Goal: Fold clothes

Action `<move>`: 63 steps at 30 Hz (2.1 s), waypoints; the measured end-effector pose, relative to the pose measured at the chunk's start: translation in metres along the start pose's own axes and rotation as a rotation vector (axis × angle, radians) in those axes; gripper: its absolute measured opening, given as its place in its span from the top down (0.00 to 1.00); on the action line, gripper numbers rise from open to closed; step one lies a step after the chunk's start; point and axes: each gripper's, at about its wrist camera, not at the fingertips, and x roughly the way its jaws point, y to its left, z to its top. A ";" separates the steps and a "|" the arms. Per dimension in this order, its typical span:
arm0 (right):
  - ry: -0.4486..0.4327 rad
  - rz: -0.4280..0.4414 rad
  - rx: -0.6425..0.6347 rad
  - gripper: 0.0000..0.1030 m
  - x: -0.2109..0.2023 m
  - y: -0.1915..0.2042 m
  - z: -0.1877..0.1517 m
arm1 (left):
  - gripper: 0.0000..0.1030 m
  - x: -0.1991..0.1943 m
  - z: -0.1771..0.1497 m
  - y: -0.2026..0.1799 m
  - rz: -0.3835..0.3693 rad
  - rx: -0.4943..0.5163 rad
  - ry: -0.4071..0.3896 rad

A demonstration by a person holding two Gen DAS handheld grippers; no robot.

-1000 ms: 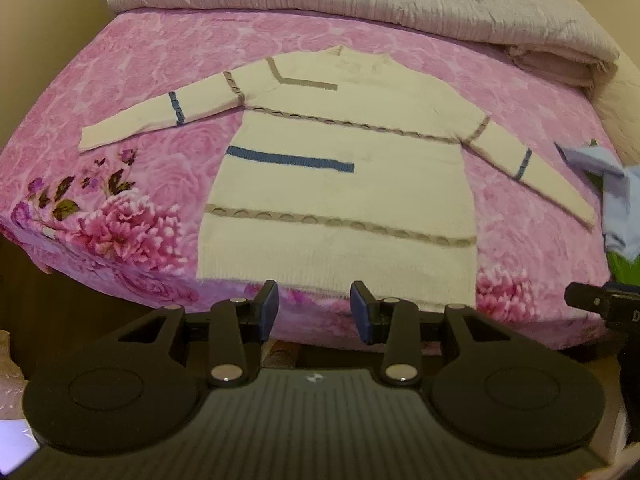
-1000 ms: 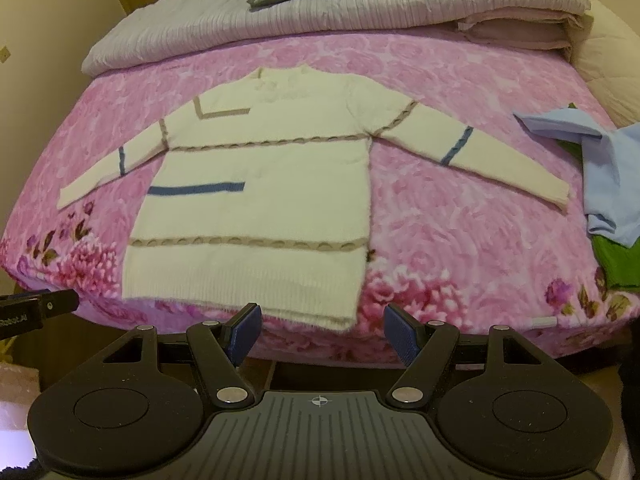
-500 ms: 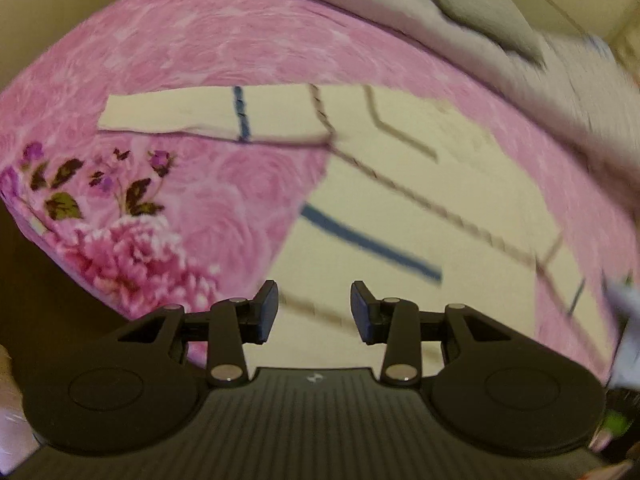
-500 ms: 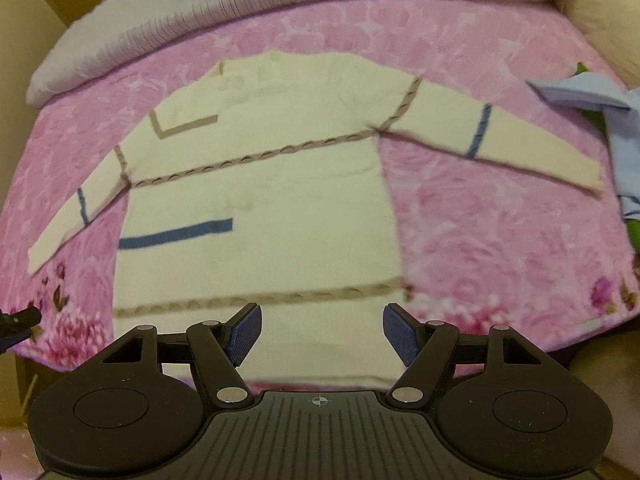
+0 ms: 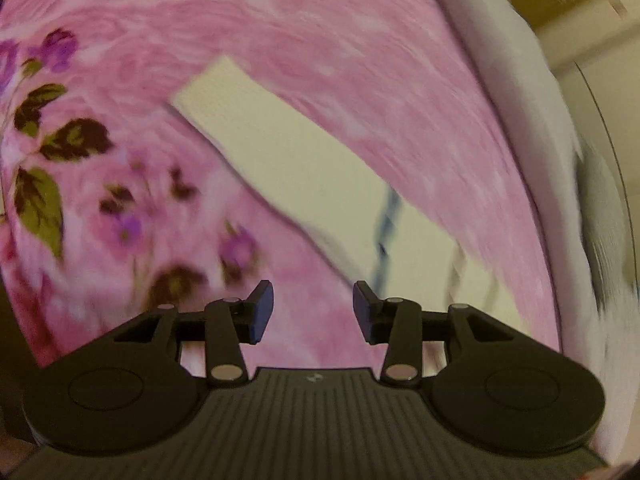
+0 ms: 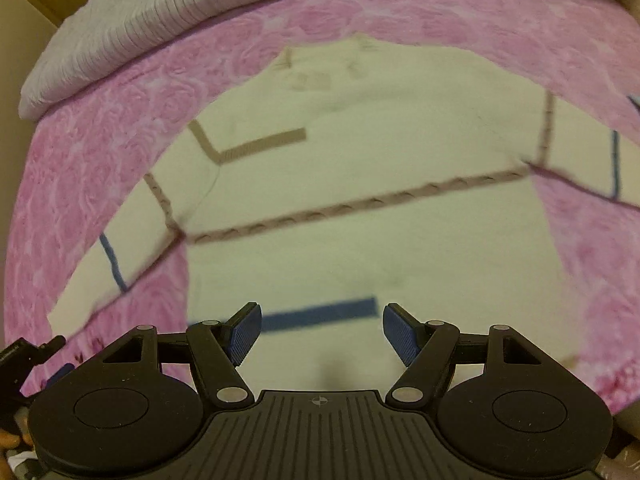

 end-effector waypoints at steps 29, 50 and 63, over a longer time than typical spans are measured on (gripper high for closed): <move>0.029 -0.042 0.187 0.31 0.072 -0.102 0.016 | 0.91 0.001 -0.121 -0.203 -0.592 0.804 -0.123; -0.136 0.561 0.570 0.52 0.113 -0.226 0.059 | 0.81 0.066 -0.226 -0.198 -0.233 0.854 0.113; -0.149 0.525 0.726 0.87 0.172 -0.194 0.101 | 0.81 0.089 -0.187 -0.202 -0.207 0.825 0.143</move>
